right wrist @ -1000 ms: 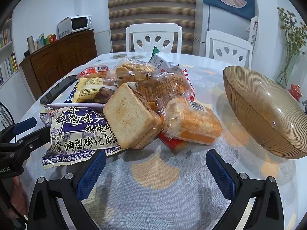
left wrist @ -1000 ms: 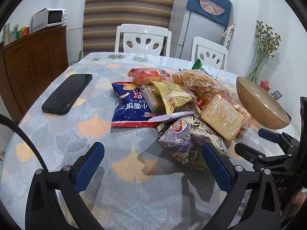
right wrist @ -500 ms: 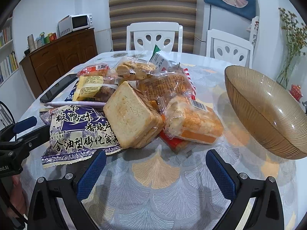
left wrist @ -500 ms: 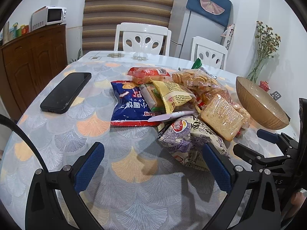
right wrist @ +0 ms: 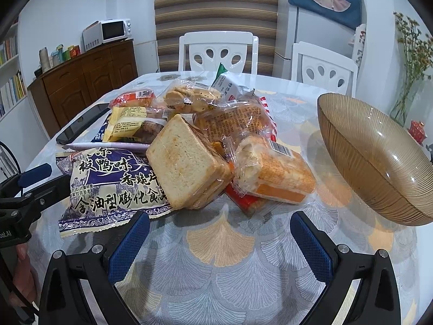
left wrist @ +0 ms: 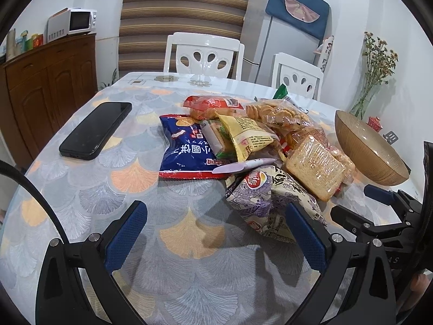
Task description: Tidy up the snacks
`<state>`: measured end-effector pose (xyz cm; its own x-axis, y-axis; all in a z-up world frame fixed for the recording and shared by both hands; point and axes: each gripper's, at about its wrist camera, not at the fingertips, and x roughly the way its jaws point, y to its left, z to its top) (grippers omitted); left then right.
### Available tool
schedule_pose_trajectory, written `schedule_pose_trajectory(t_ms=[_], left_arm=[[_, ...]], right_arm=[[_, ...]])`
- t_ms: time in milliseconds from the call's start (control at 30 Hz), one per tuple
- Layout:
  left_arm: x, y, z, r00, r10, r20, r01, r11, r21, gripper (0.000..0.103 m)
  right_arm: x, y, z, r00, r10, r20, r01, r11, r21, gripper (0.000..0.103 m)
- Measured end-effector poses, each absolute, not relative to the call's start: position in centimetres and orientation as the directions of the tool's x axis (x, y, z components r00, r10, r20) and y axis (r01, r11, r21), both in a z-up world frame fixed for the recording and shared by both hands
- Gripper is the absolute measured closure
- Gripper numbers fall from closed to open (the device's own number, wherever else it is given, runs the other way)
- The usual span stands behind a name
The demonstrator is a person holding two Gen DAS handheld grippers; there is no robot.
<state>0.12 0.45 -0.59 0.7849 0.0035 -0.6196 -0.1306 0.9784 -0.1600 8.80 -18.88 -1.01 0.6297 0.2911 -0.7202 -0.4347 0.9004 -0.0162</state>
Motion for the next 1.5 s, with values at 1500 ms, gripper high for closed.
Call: schedule_pose_trajectory(t_ms=[1500], left_arm=[[1.5,-2.8,-0.9,0.698,-0.028,-0.716,-0.108,0.984,-0.144,0.007]], right_arm=[[12.5,-14.4,1.6,0.456,0.418,-0.786,-0.712,0.702,-0.039,0.021]])
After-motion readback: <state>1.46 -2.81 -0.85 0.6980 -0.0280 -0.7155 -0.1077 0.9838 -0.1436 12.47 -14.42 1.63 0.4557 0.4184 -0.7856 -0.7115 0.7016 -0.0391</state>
